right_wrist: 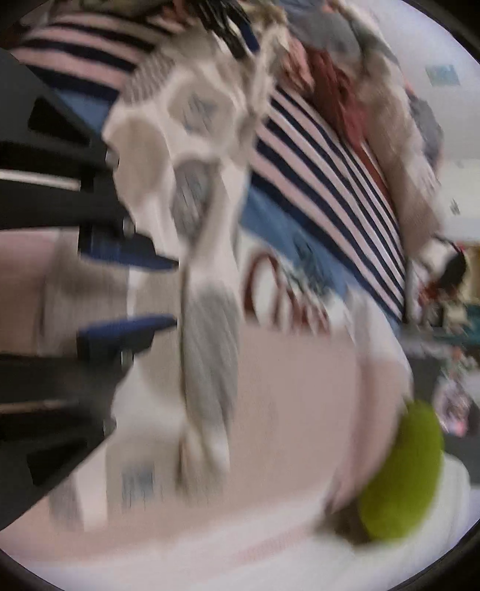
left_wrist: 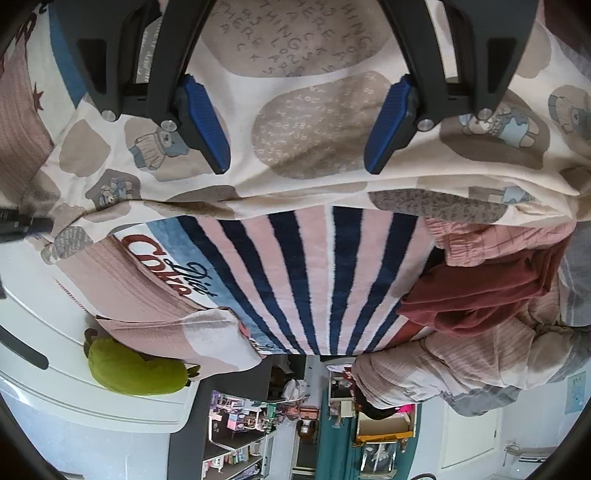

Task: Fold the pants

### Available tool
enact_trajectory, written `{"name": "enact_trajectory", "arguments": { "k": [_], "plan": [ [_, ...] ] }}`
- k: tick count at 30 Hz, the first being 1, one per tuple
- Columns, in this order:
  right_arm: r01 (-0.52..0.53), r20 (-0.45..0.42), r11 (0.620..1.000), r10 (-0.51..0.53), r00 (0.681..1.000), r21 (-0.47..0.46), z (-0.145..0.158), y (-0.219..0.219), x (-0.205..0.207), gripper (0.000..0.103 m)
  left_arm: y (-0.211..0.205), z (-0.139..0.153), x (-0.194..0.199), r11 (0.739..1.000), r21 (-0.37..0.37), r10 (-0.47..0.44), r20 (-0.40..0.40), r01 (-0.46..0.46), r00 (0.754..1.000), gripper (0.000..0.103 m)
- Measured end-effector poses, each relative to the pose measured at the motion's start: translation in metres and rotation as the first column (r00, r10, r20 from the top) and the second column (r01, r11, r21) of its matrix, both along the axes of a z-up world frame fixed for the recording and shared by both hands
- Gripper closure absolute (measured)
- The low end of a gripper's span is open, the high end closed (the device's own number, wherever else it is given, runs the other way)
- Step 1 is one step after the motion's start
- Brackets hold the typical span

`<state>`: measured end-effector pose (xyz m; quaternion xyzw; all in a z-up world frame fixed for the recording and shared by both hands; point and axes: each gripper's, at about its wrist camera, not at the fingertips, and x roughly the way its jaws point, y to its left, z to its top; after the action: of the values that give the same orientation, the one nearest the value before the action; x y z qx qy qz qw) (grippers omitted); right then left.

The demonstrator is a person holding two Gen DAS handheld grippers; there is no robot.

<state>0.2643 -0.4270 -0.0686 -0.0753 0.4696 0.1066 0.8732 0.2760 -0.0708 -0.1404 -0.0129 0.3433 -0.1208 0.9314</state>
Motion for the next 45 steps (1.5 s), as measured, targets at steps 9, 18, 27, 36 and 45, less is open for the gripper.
{"name": "enact_trajectory", "arguments": {
  "k": [9,18,27,36,45],
  "plan": [
    [0.071,-0.138,0.996,-0.078,0.987,-0.059,-0.056,0.022,0.061,0.095,0.023,-0.01,0.015,0.997,0.026,0.075,-0.025,-0.074,0.997,0.032],
    [0.195,0.057,0.976,-0.191,0.98,-0.094,-0.036,0.017,0.094,0.092,0.059,-0.015,0.032,0.989,-0.02,0.147,-0.014,-0.148,0.989,0.032],
    [0.28,0.214,0.96,-0.272,0.938,-0.006,0.023,-0.012,0.053,0.045,0.066,-0.003,0.019,0.985,-0.056,0.165,0.029,-0.163,0.986,0.032],
    [0.486,0.146,0.848,-0.519,0.842,0.211,0.055,-0.093,-0.089,0.027,0.067,0.039,-0.023,0.988,-0.082,0.132,0.059,-0.127,0.989,0.026],
    [0.494,0.073,0.818,-0.534,0.842,0.295,0.012,-0.105,-0.071,0.026,0.144,0.017,-0.096,0.937,-0.175,0.289,-0.101,-0.304,0.952,0.025]
  ]
}}
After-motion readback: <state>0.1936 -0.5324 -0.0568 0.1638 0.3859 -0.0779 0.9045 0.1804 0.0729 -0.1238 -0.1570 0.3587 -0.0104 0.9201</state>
